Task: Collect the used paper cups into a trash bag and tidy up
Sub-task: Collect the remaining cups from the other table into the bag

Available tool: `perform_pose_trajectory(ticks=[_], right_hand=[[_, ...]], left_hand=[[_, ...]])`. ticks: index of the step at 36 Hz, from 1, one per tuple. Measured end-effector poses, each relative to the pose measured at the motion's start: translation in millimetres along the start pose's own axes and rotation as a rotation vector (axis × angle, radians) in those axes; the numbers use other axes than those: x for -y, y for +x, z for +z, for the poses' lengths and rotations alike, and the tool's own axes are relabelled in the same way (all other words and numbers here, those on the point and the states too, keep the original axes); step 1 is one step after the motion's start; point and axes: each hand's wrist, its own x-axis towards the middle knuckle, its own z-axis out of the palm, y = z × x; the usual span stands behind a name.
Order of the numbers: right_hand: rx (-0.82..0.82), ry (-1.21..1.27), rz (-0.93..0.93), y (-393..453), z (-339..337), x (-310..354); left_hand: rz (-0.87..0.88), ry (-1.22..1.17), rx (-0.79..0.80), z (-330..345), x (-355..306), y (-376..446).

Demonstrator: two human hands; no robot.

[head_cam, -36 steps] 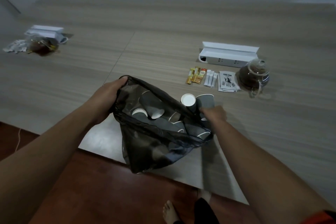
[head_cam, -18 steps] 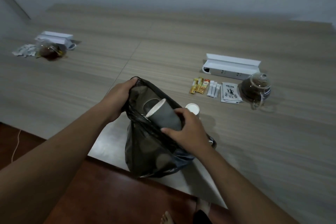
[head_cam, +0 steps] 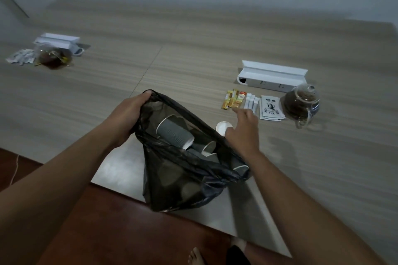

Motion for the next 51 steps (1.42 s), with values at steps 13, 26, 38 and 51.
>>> perform_pose_trajectory(ticks=[13, 26, 38, 51], right_hand=[[0.303, -0.162, 0.029, 35.2, 20.9, -39.8], [0.034, 0.858, 0.387, -53.0, -66.6, -22.0], [0.351, 1.226, 0.788, -61.3, 9.2, 35.3], [0.097, 0.067, 0.321, -43.3, 2.0, -39.0]], left_hand=[[-0.014, 0.039, 0.006, 10.0, -2.1, -0.7], [-0.014, 0.026, 0.009, 21.8, -7.9, -0.4], [0.04, 0.041, 0.127, 19.8, -10.2, -14.6], [0.04, -0.168, 0.182, 3.9, -6.3, -18.7]])
